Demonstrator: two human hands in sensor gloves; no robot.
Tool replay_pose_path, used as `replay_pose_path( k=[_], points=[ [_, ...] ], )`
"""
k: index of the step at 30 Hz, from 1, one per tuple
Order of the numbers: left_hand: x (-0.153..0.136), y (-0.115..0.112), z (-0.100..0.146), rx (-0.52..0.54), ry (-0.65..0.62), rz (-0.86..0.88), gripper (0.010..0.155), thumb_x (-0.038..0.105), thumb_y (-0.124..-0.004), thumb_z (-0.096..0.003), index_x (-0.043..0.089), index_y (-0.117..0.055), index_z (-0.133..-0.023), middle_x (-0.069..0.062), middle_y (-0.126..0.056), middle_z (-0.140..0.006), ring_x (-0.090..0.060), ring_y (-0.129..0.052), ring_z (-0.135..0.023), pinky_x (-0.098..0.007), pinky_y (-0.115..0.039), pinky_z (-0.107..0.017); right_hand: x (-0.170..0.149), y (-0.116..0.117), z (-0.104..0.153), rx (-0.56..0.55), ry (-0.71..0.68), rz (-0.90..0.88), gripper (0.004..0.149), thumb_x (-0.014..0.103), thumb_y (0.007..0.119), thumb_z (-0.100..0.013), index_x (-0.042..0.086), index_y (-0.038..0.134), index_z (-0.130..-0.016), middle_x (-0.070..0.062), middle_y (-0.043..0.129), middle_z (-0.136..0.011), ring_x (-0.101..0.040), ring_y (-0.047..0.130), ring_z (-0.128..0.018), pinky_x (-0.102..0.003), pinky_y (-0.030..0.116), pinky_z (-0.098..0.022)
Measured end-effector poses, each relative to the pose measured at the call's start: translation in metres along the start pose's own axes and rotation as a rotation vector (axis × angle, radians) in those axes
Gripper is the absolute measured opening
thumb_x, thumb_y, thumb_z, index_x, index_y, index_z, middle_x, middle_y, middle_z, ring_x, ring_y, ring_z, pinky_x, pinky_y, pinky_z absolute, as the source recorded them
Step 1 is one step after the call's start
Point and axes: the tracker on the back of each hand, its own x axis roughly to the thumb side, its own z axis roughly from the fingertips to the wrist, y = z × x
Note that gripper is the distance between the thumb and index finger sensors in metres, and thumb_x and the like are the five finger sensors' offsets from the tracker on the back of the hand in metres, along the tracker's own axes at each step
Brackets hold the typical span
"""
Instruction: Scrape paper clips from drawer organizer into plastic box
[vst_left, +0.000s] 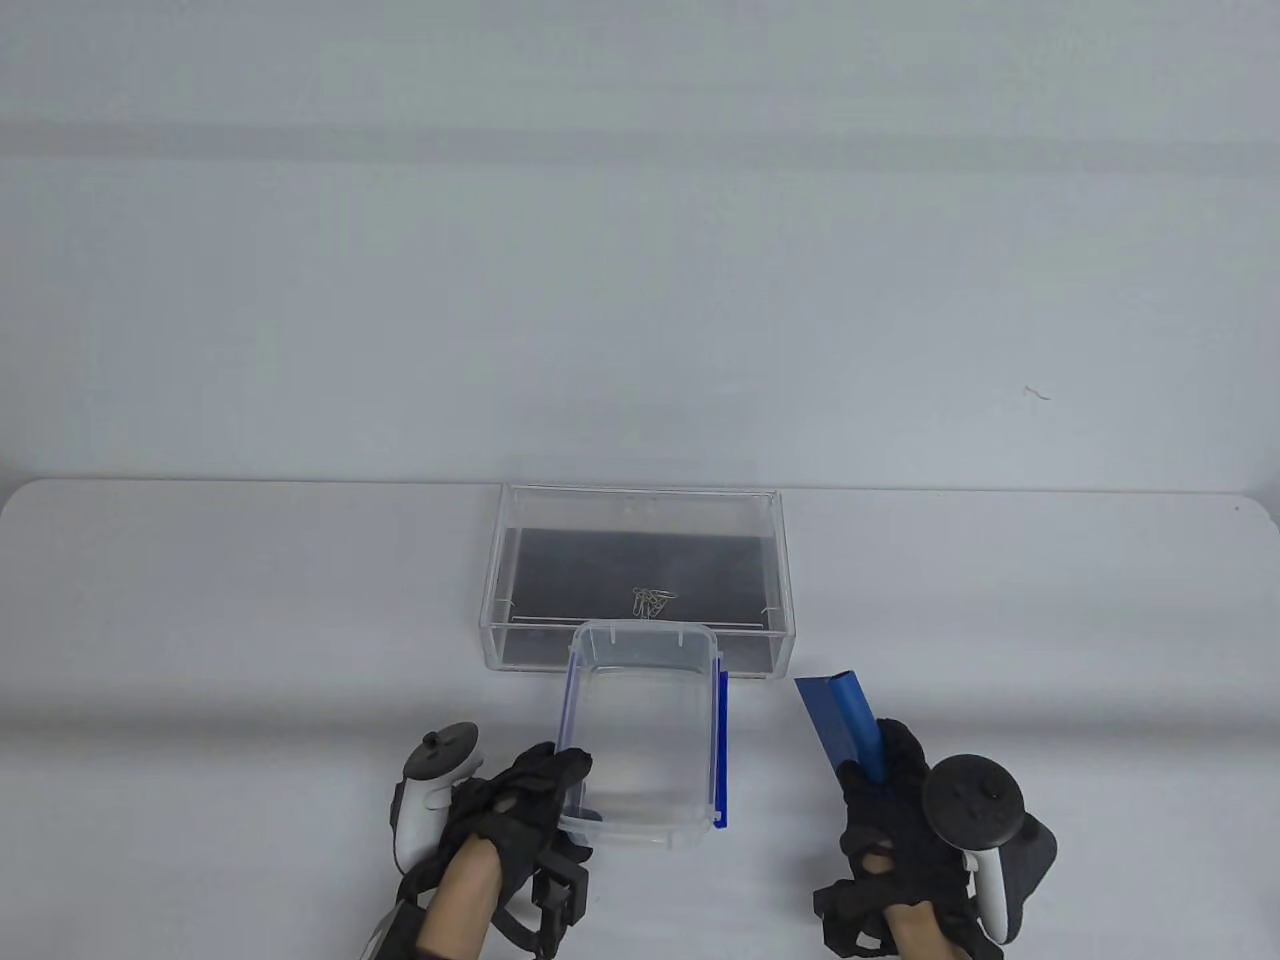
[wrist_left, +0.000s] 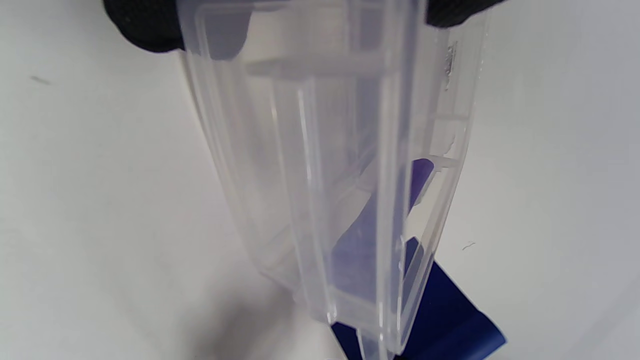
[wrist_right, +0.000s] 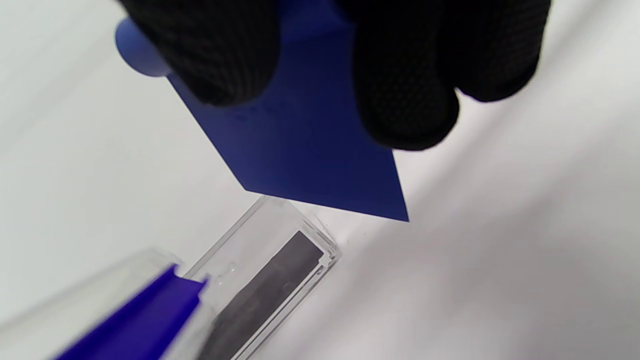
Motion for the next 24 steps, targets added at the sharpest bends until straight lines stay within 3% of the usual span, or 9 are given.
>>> replay_pose_path(
  k=[5, 9, 16, 24],
  points=[
    [-0.008, -0.001, -0.006, 0.009, 0.038, -0.035, 0.082, 0.049, -0.061, -0.0512, 0.005, -0.013, -0.101, -0.026, -0.028, -0.100, -0.049, -0.060, -0.089, -0.057, -0.066, -0.062, 0.031, 0.000, -0.012, 0.008, -0.074, 0.046, 0.064, 0.032, 0.072, -0.046, 0.029, 0.036, -0.098, -0.008, 0.057, -0.098, -0.030, 0.081, -0.071, -0.050, 0.064, -0.062],
    [-0.011, 0.002, -0.009, 0.033, 0.033, -0.048, 0.084, 0.051, -0.061, -0.0509, 0.004, -0.011, -0.100, -0.027, -0.027, -0.100, -0.048, -0.061, -0.089, -0.056, -0.067, -0.062, 0.067, 0.007, -0.028, 0.018, -0.158, 0.149, 0.063, 0.032, 0.073, -0.046, 0.033, 0.038, -0.098, -0.007, 0.056, -0.099, -0.030, 0.079, -0.074, -0.050, 0.063, -0.063],
    [-0.014, 0.005, -0.010, 0.012, 0.024, 0.015, 0.087, 0.056, -0.060, -0.0505, 0.005, -0.010, -0.100, -0.026, -0.026, -0.100, -0.047, -0.062, -0.088, -0.054, -0.068, -0.061, 0.144, 0.042, -0.066, 0.107, -0.315, 0.342, 0.062, 0.032, 0.078, -0.044, 0.033, 0.046, -0.097, -0.006, 0.066, -0.094, -0.030, 0.084, -0.072, -0.050, 0.067, -0.061],
    [-0.010, 0.003, -0.005, 0.060, -0.006, 0.063, 0.089, 0.057, -0.059, -0.0507, 0.006, -0.006, -0.100, -0.026, -0.020, -0.100, -0.047, -0.061, -0.087, -0.053, -0.069, -0.058, 0.178, 0.080, -0.096, 0.119, -0.353, 0.465, 0.062, 0.031, 0.077, -0.045, 0.038, 0.043, -0.097, -0.004, 0.061, -0.097, -0.030, 0.078, -0.078, -0.050, 0.063, -0.065]
  ],
)
